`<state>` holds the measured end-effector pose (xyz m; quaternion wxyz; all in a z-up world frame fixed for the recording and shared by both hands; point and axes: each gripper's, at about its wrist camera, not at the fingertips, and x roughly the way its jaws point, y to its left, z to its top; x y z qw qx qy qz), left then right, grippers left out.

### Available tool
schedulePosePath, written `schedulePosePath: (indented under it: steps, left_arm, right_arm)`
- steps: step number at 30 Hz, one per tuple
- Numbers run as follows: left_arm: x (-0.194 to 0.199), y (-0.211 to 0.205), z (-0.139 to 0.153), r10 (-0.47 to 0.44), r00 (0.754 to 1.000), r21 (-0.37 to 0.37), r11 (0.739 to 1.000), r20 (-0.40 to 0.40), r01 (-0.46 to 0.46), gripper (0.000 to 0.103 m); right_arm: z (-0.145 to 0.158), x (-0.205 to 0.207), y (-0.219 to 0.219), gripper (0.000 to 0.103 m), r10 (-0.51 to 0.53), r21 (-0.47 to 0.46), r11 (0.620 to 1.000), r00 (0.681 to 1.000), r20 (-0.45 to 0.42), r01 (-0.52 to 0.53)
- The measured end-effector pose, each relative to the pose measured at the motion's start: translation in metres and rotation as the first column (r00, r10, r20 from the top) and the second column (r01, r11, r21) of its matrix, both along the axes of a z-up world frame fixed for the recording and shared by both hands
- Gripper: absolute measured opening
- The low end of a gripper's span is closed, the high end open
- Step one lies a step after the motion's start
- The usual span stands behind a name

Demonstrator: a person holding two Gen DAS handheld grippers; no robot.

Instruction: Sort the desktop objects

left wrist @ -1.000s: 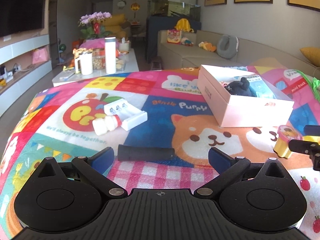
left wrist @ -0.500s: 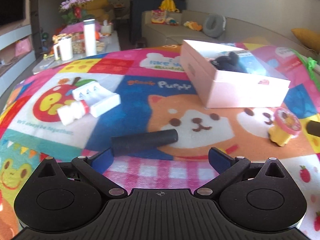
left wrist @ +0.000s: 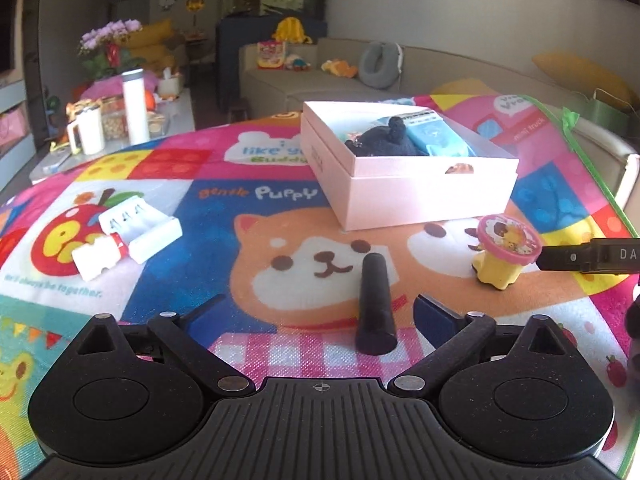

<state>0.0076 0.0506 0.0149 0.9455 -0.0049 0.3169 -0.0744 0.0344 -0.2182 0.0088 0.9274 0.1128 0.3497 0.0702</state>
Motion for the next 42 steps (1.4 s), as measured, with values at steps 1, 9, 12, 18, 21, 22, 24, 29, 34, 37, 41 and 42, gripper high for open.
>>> schedulePosePath:
  steps: [1,9,12,18,21,22,24,29,34,37,41,42]
  left_arm:
    - [0.001,-0.002,-0.001,-0.013,1.000,0.008,1.000,-0.006,0.013,0.083]
    - [0.000,-0.032,-0.008,-0.113,0.993,0.068,0.991,-0.011,0.114,0.089]
    - [-0.002,-0.035,-0.009,-0.112,0.994,0.113,0.987,-0.005,0.112,0.094]
    - [0.002,-0.012,-0.008,0.005,1.000,0.236,0.972,0.012,-0.008,0.097]
    - [0.008,0.005,-0.009,0.076,0.997,0.251,0.965,0.009,-0.076,0.098]
    - [0.010,0.011,-0.009,0.106,0.994,0.251,0.962,0.009,-0.104,0.099]
    - [0.015,0.021,-0.008,0.168,0.986,0.252,0.954,0.011,-0.165,0.099]
    - [0.015,0.031,-0.004,0.135,0.991,0.128,0.983,-0.020,-0.131,0.100]
    - [0.024,0.006,-0.008,0.051,0.998,0.121,0.992,-0.026,-0.048,0.101]
    - [0.036,-0.002,-0.009,0.038,0.999,0.137,0.990,-0.015,-0.036,0.101]
    - [0.053,0.001,-0.004,0.042,0.998,0.151,0.987,0.037,-0.047,0.101]
    - [0.059,0.004,-0.002,0.062,0.997,0.150,0.986,0.052,-0.069,0.101]
  right_arm:
    - [0.000,0.001,0.001,0.103,0.002,-0.004,1.000,1.000,0.001,-0.002]
    - [-0.002,0.003,0.016,0.103,0.042,-0.117,0.992,0.999,-0.029,-0.045]
    - [-0.003,0.004,0.025,0.103,0.064,-0.188,0.979,0.997,-0.050,-0.072]
    - [-0.005,0.003,0.037,0.103,0.093,-0.258,0.961,0.994,-0.056,-0.105]
    - [-0.005,0.002,0.038,0.103,0.093,-0.259,0.960,0.994,-0.056,-0.105]
    - [-0.005,0.002,0.038,0.103,0.094,-0.259,0.960,0.994,-0.056,-0.105]
    - [-0.005,0.002,0.038,0.103,0.093,-0.260,0.960,0.994,-0.056,-0.105]
    - [-0.005,0.002,0.038,0.103,0.091,-0.261,0.960,0.994,-0.055,-0.102]
    - [-0.005,0.003,0.039,0.103,0.086,-0.265,0.959,0.995,-0.055,-0.097]
    - [-0.005,0.003,0.039,0.103,0.085,-0.265,0.959,0.995,-0.054,-0.097]
    - [-0.005,0.003,0.039,0.103,0.085,-0.262,0.960,0.995,-0.054,-0.097]
    - [-0.005,0.003,0.039,0.103,0.085,-0.262,0.960,0.995,-0.054,-0.097]
